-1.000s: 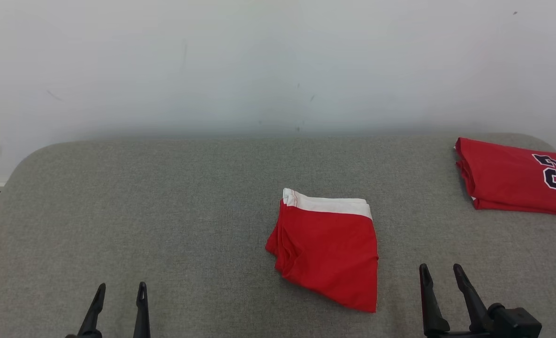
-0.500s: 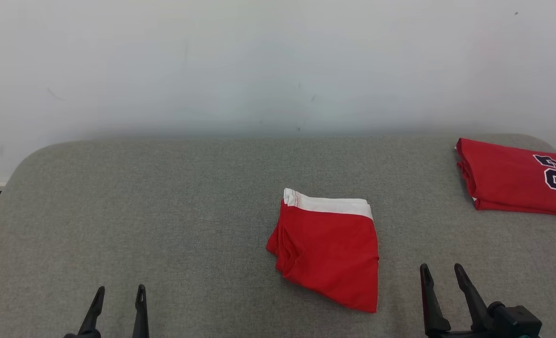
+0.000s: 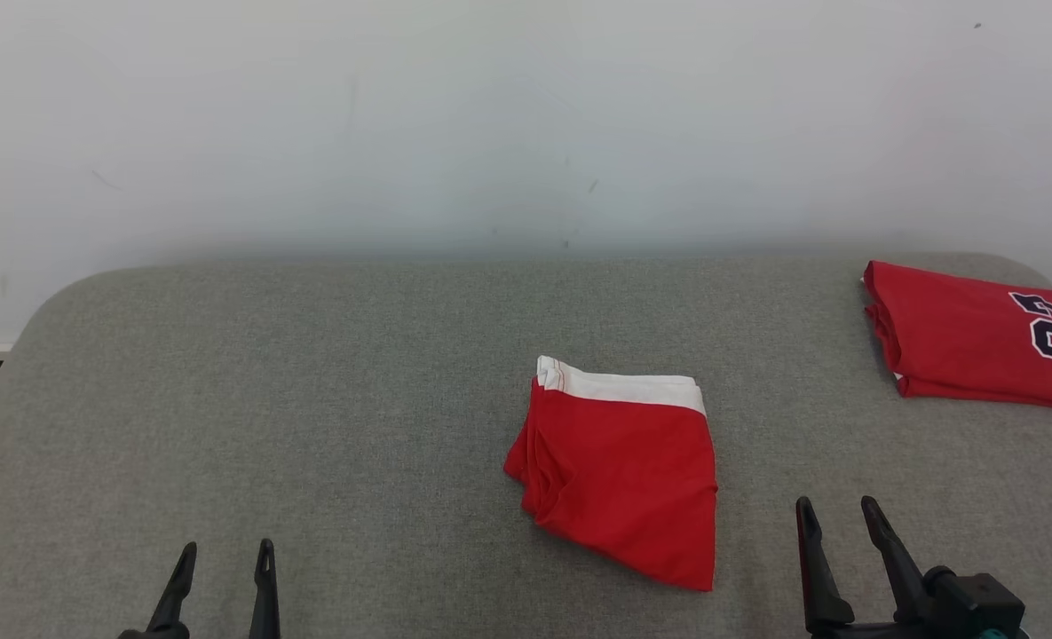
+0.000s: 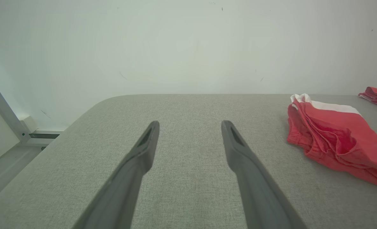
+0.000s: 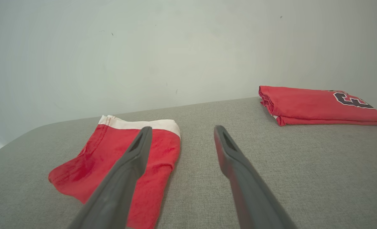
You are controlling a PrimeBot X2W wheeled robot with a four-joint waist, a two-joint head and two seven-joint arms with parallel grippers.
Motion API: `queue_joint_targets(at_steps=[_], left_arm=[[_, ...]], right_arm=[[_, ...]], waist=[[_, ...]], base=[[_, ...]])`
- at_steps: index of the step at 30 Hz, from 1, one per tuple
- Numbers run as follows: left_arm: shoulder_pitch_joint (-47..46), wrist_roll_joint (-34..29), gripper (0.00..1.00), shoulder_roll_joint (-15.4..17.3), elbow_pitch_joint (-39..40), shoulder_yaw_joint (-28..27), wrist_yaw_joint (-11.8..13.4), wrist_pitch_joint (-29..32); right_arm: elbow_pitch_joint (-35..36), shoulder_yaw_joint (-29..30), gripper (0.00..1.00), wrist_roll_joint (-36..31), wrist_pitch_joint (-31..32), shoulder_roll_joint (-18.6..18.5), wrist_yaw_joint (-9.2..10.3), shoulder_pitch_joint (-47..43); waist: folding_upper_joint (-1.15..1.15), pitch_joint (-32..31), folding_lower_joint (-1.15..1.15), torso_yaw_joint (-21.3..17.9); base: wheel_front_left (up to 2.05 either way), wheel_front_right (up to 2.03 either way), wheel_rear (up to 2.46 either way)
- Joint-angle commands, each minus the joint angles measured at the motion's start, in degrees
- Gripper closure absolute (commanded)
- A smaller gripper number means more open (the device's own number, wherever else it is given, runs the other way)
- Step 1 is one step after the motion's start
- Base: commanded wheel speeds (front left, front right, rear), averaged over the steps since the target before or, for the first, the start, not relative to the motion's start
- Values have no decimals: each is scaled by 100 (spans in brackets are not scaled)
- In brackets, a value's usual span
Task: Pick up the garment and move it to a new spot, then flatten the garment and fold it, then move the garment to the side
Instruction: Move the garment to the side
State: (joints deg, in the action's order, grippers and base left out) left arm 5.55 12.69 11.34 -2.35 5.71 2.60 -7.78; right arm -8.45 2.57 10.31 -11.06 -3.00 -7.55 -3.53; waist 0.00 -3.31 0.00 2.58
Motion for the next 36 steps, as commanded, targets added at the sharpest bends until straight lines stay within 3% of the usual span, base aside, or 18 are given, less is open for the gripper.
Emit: queue_joint_targets(at_steps=[1,27,36], left_arm=[[46,12,0,30,31,15,32,2],[-16,98,0,101,-34,85,104,-57],[-103,87,0,108,-21,160,128,-49]], right_arm=[[22,5,0,-40,33,20,17,-41],[78,25,0,-41,73,22,17,-63],[-428,-51,0,-142,243,-57,17,488]], waist=[[0,2,0,-1],[0,14,0,16],[0,98,0,96]], base=[[0,0,0],[0,0,0],[0,0,0]])
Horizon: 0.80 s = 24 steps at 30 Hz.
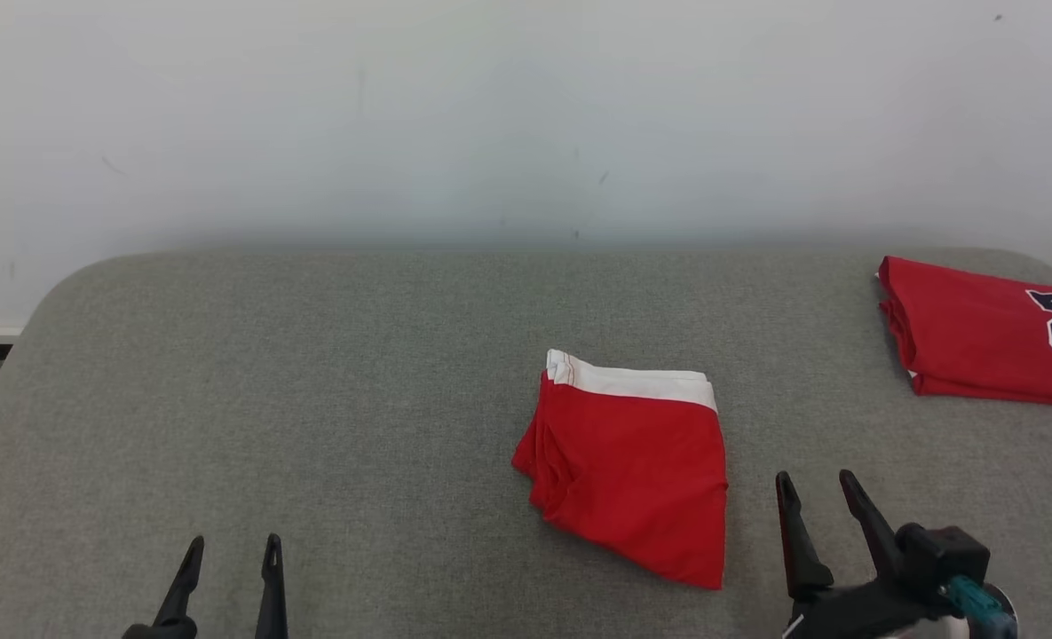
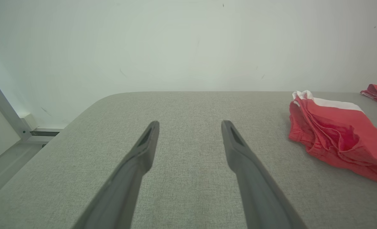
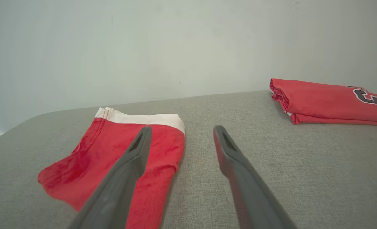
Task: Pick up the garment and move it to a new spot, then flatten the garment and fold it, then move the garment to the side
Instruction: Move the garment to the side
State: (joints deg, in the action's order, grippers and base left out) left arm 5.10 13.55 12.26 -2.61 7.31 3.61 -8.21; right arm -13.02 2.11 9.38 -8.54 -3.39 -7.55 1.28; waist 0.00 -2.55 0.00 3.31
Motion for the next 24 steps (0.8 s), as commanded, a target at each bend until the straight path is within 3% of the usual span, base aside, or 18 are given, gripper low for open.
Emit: queue_joint_targets(at_steps=[1,15,23,24], left_arm=[[-71,-1,0,17,4,10,22,-6],[-469,13,0,-89,-160,281,-103,-97],[-681,68,0,-143,-432,359,-175,-255],[-680,72,0,-146,-477,361,-178,-290]], right_arm=[[-92,-27,0,-55,13,-32,17,134],[-2760,18,0,-198,207,-212,17,1957],[-4112,47,0,-158,169,-130,17,2489],[-4242,23,27,-115,148,-106,17,2537]], waist=[[0,40,0,45],[0,562,0,614],[0,632,0,707],[0,623,0,701]], base=[[0,0,0],[0,0,0],[0,0,0],[0,0,0]])
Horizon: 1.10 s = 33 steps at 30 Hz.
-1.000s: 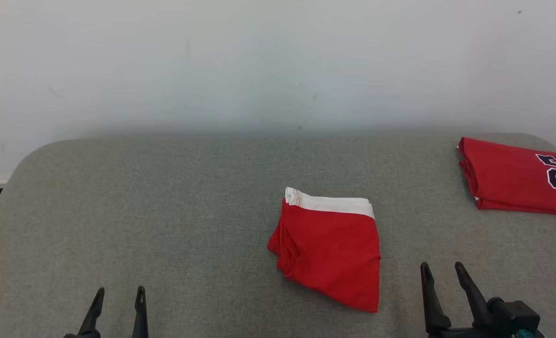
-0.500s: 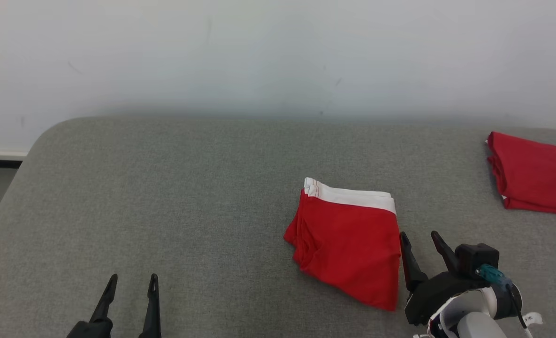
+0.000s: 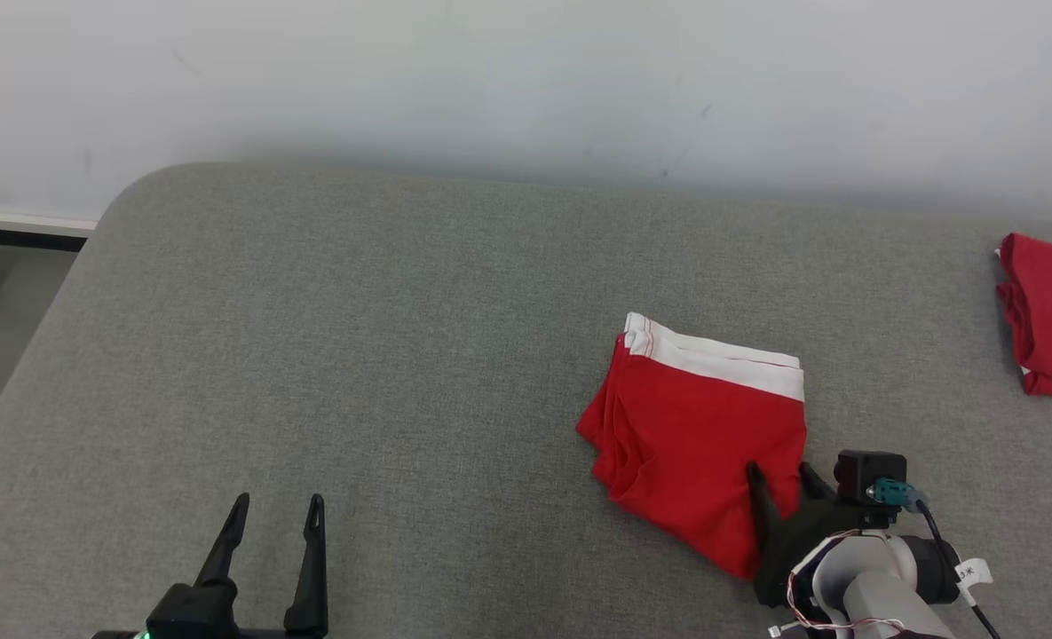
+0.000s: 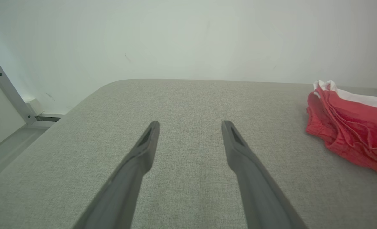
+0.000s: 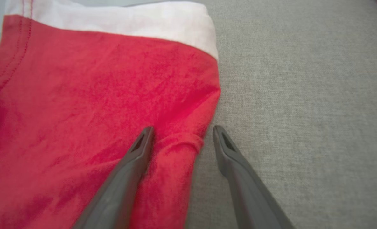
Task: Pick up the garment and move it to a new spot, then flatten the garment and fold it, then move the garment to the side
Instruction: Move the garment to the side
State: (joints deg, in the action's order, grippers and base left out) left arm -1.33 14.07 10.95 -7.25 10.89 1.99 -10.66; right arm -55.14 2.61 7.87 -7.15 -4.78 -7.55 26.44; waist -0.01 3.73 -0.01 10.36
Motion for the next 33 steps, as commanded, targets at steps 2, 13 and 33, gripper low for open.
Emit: queue_joint_targets(at_steps=[2,13,33], left_arm=[[-45,44,0,-23,-77,-6,-17,-96],[-106,142,0,-31,-208,-107,44,-301],[-691,94,0,82,262,-233,8,-434]], right_arm=[[-244,-95,100,87,-59,79,17,77],[-529,-595,100,11,-489,-552,17,1018],[319,-2207,100,769,514,-2928,17,2902]], waist=[[1,-39,1,-28],[1,94,1,-178],[1,1764,1,-811]], base=[[0,0,0],[0,0,0],[0,0,0]])
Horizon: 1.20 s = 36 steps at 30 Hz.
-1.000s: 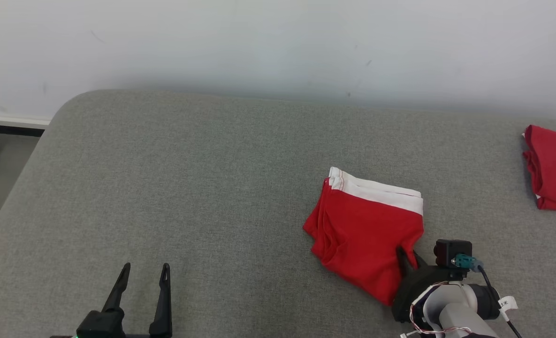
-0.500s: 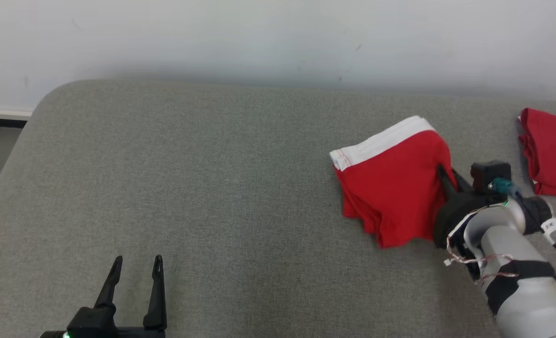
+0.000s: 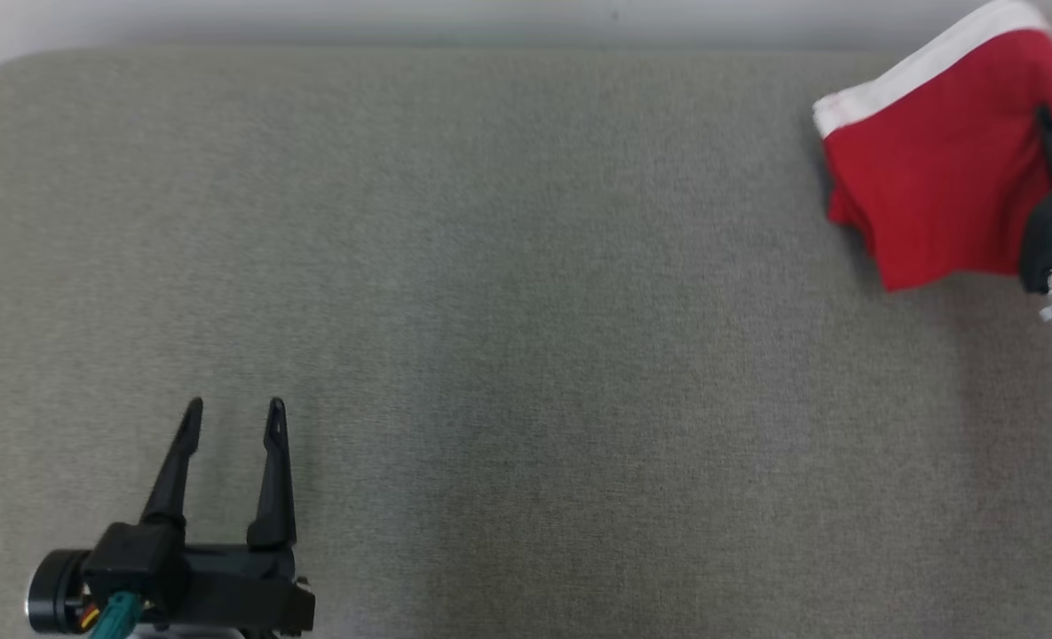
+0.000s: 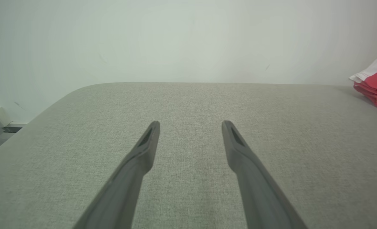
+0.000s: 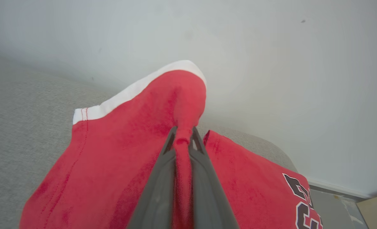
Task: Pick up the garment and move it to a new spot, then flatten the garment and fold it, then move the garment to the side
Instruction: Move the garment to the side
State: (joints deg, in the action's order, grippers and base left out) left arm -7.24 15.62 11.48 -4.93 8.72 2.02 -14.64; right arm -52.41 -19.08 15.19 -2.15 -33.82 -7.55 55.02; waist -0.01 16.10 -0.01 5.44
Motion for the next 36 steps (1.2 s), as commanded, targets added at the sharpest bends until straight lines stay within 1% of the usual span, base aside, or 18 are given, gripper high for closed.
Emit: queue_joint_targets(at_steps=[1,4,10,14,18,23,31,32,33,34,36], left_arm=[[-153,-75,0,42,72,-31,5,-38],[-254,-92,0,101,226,-85,23,-40],[-322,-137,0,225,621,-165,79,-43],[-328,-189,0,319,974,-224,148,21],[-352,-245,0,422,1319,-254,196,129],[-345,-298,0,517,1694,-286,252,246],[-313,-324,0,619,1992,-340,308,347],[-310,-324,0,623,2007,-343,309,353],[-308,-323,0,629,2020,-346,318,362],[-305,-323,0,641,2026,-355,330,363],[-282,-311,0,646,2003,-364,342,353]], right_arm=[[114,-103,100,92,71,-154,17,118],[346,-262,100,251,207,-569,17,333],[648,-372,100,558,480,-1238,17,527],[765,-349,100,664,617,-1599,17,660],[730,-320,100,558,691,-1827,17,830],[619,-297,100,331,726,-1946,17,1017],[424,-168,100,22,736,-1792,17,1192],[435,-143,80,-49,658,-1784,17,1218],[433,-114,15,-112,598,-1771,17,1232],[402,-89,0,-168,575,-1734,17,1230],[311,-15,0,-357,573,-1679,17,1283]], waist=[[1,619,1,-359],[1,884,1,-482],[1,1218,1,-718],[1,1401,1,-827],[1,1618,1,-888],[1,1829,1,-933],[1,1996,1,-972],[1,2010,1,-975],[1,2022,1,-978],[1,2027,1,-985],[1,2012,1,-998]], base=[[0,0,0],[0,0,0],[0,0,0],[0,0,0],[0,0,0],[0,0,0],[0,0,0],[0,0,0],[0,0,0],[0,0,0],[0,0,0]])
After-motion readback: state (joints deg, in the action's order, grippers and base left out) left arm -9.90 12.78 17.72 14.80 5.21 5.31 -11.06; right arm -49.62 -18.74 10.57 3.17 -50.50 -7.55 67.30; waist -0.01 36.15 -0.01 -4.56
